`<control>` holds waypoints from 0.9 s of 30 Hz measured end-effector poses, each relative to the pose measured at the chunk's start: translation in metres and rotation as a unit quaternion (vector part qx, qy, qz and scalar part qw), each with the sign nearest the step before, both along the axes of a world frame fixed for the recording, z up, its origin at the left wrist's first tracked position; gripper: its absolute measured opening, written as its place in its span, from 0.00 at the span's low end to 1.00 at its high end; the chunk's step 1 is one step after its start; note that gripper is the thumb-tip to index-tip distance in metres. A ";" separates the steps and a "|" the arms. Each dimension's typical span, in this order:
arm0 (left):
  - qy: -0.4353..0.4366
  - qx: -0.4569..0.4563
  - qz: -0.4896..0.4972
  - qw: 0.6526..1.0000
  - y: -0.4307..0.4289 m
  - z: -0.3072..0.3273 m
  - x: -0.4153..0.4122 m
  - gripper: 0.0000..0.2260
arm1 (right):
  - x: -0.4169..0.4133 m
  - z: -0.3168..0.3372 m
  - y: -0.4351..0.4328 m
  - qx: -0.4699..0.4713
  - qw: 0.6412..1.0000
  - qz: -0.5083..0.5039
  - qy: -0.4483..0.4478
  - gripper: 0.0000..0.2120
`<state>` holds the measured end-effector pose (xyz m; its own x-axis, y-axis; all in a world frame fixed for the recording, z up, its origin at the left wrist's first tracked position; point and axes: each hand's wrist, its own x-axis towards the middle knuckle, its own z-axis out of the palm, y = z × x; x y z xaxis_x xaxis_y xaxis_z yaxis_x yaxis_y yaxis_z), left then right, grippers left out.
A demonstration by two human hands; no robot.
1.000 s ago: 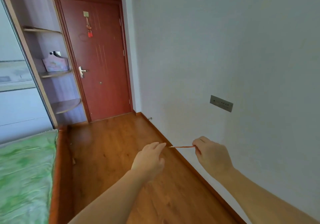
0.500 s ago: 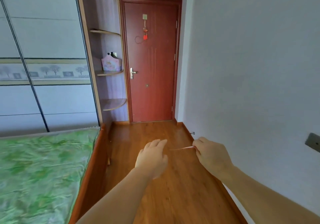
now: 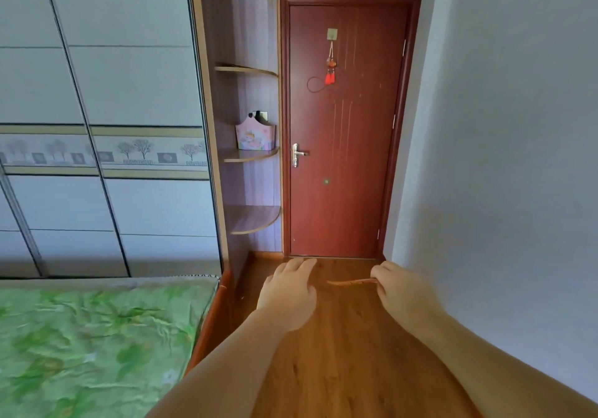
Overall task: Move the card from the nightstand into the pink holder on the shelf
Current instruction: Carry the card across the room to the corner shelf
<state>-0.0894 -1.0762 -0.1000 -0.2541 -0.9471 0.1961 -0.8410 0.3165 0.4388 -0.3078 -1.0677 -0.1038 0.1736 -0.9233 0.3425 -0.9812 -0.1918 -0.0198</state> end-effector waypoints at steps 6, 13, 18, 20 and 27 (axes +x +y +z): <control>-0.019 0.007 0.045 0.999 -0.131 -0.022 0.007 0.24 | 0.008 -0.016 -0.156 -0.020 0.999 0.031 0.012 0.09; -0.038 0.013 0.116 0.992 -0.348 -0.026 0.008 0.25 | 0.021 -0.037 -0.399 -0.033 0.994 0.097 -0.026 0.07; -0.047 0.031 0.142 0.988 -0.498 -0.013 -0.002 0.24 | 0.002 -0.013 -0.559 -0.037 0.992 0.118 -0.026 0.06; -0.045 0.022 0.147 0.988 -0.547 -0.004 -0.003 0.24 | -0.001 0.000 -0.613 -0.049 0.991 0.124 -0.024 0.05; -0.046 -0.011 0.163 0.986 -0.711 0.014 0.012 0.24 | 0.018 0.026 -0.770 -0.115 0.981 0.155 -0.012 0.07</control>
<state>-0.0770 -1.7872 -0.0856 0.0445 -0.9770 0.2087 -0.9357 0.0324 0.3512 -0.2893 -1.8377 -0.0783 0.4228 -0.7259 0.5425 -0.8750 -0.4827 0.0360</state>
